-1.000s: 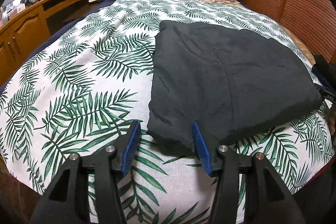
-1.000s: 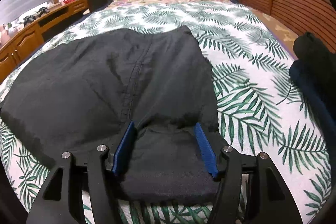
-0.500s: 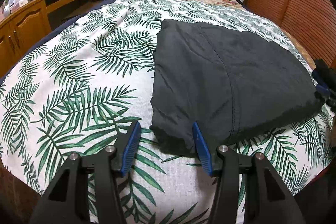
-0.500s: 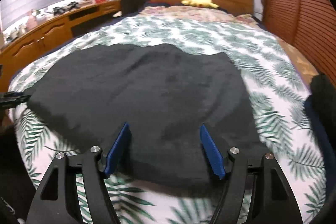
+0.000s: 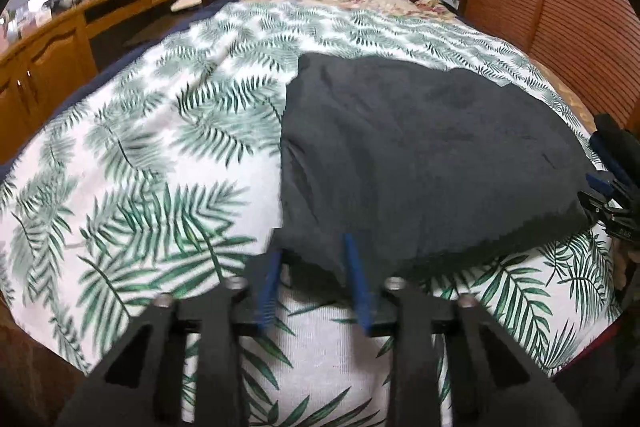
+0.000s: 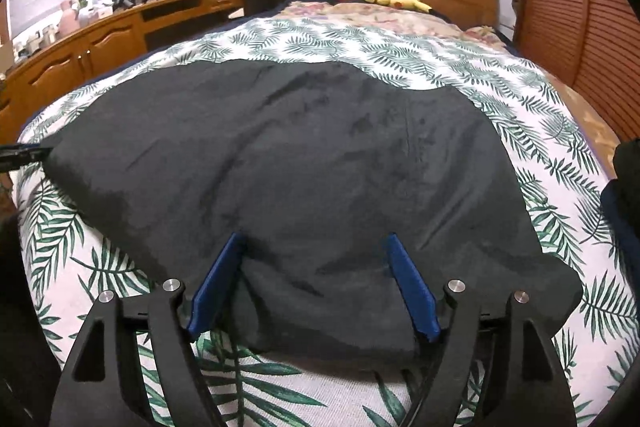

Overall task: Fold large clothes
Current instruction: 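Lift the jacket edge with both grippers and fold it over again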

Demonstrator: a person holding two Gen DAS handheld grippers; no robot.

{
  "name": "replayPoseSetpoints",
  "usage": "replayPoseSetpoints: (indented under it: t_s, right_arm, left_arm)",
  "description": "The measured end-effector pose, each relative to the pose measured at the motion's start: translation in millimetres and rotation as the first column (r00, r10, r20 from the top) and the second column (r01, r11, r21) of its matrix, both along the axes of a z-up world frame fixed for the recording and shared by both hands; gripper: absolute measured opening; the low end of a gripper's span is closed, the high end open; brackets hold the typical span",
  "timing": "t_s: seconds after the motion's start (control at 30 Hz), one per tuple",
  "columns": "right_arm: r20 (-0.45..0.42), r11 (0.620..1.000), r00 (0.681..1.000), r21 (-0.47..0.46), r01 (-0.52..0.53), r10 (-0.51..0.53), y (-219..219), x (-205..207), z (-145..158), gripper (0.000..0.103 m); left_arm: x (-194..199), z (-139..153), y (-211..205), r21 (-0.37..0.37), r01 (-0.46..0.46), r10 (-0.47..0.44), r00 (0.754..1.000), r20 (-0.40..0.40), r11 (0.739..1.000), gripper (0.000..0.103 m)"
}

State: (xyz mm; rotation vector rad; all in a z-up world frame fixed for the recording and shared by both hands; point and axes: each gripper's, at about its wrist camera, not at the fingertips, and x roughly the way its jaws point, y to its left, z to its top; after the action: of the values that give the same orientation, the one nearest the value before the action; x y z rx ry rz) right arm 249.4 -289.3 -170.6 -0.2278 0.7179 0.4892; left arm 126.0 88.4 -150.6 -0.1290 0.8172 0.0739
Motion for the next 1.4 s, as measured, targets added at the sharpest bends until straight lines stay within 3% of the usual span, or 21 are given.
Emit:
replayPoseSetpoints:
  t_s: [0.13, 0.5, 0.8, 0.97, 1.13, 1.4]
  right_arm:
    - [-0.003, 1.000, 1.000, 0.004, -0.004, 0.004, -1, 0, -1, 0.079]
    - [-0.007, 1.000, 1.000, 0.005, -0.015, 0.015, -3, -1, -1, 0.079]
    - [0.016, 0.999, 1.000, 0.046, -0.001, 0.001, -23, -13, 7, 0.079]
    - [0.023, 0.993, 0.997, 0.095, 0.073, -0.075, -58, -18, 14, 0.079]
    - [0.040, 0.990, 0.993, 0.097, 0.105, -0.109, -80, -32, 17, 0.079]
    - [0.081, 0.985, 0.983, 0.079, 0.156, -0.162, -113, -57, 31, 0.079]
  left_arm:
    - [-2, 18, -1, 0.005, 0.005, -0.005, 0.999, 0.048, 1.000, 0.007]
    - [11, 70, -37, 0.100, 0.051, -0.065, 0.987, 0.146, 0.994, 0.004]
    - [50, 140, -105, 0.186, 0.171, -0.210, 0.954, 0.215, 0.968, 0.003]
    - [83, 164, -178, 0.236, 0.272, -0.323, 0.922, 0.214, 0.933, 0.003]
    - [102, 165, -257, 0.301, 0.375, -0.439, 0.880, 0.181, 0.877, 0.002]
    - [119, 160, -352, 0.274, 0.515, -0.562, 0.818, 0.126, 0.812, 0.002]
